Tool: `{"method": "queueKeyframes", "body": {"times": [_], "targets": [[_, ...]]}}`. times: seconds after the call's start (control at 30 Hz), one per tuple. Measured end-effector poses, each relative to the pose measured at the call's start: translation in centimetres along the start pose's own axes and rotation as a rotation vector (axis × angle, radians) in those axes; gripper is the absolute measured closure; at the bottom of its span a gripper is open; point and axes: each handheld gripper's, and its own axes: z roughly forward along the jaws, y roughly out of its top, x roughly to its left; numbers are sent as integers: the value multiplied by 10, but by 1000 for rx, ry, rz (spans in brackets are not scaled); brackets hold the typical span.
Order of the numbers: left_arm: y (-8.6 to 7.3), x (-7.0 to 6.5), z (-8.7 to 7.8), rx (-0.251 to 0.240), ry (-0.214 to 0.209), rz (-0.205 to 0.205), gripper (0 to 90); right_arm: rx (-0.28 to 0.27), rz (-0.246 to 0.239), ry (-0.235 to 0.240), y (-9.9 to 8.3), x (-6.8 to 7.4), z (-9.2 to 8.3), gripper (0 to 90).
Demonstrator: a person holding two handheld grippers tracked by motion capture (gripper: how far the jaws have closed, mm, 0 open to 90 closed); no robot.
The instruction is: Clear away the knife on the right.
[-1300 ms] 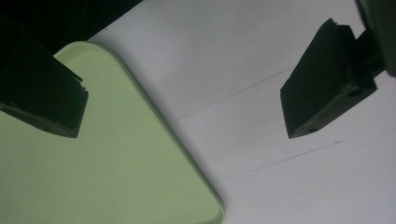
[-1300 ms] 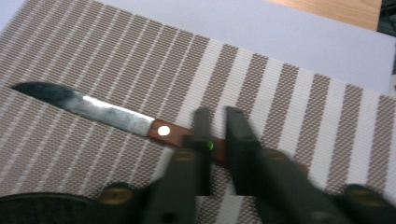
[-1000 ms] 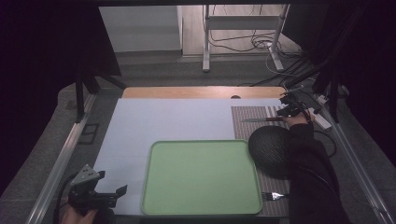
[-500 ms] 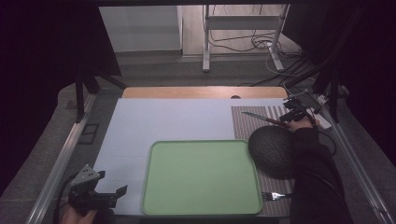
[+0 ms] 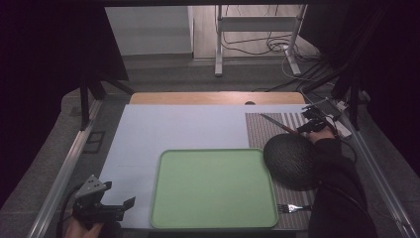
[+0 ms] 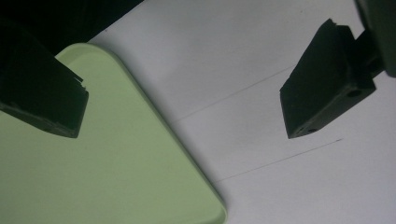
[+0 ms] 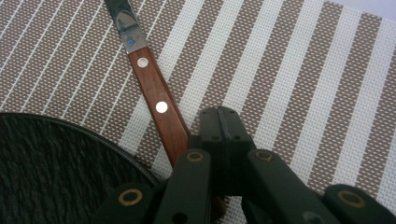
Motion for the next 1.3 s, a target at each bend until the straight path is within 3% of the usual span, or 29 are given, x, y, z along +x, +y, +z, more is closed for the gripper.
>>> {"method": "queueKeyframes", "body": {"times": [0.2,0.23,0.27,0.37,0.5,0.67,0.7,0.8,0.83,1.13,1.3], "targets": [[0,0,0,0,-1,-2,16,-40,14,20,4,0,-7,807],[0,0,0,0,-1,-3,17,-41,16,25,6,1,-8,728],[0,0,0,0,-1,-3,16,-42,20,21,7,1,-9,728],[0,0,0,1,0,-2,17,-63,23,33,9,2,-11,558],[0,0,0,1,-1,-2,17,-84,24,5,13,5,-14,363],[0,0,0,2,0,-3,17,-81,14,5,18,11,-13,249],[0,0,0,2,0,-3,18,-80,10,-5,20,15,-11,169],[0,0,0,2,0,-3,18,-77,8,-11,22,17,-9,97],[0,0,0,2,0,-3,17,-76,11,-16,25,20,-8,21],[0,0,1,4,1,-1,18,-67,-1,10,32,28,-7,0],[0,0,1,5,1,-1,18,-19,-12,-3,31,28,8,0]]}}
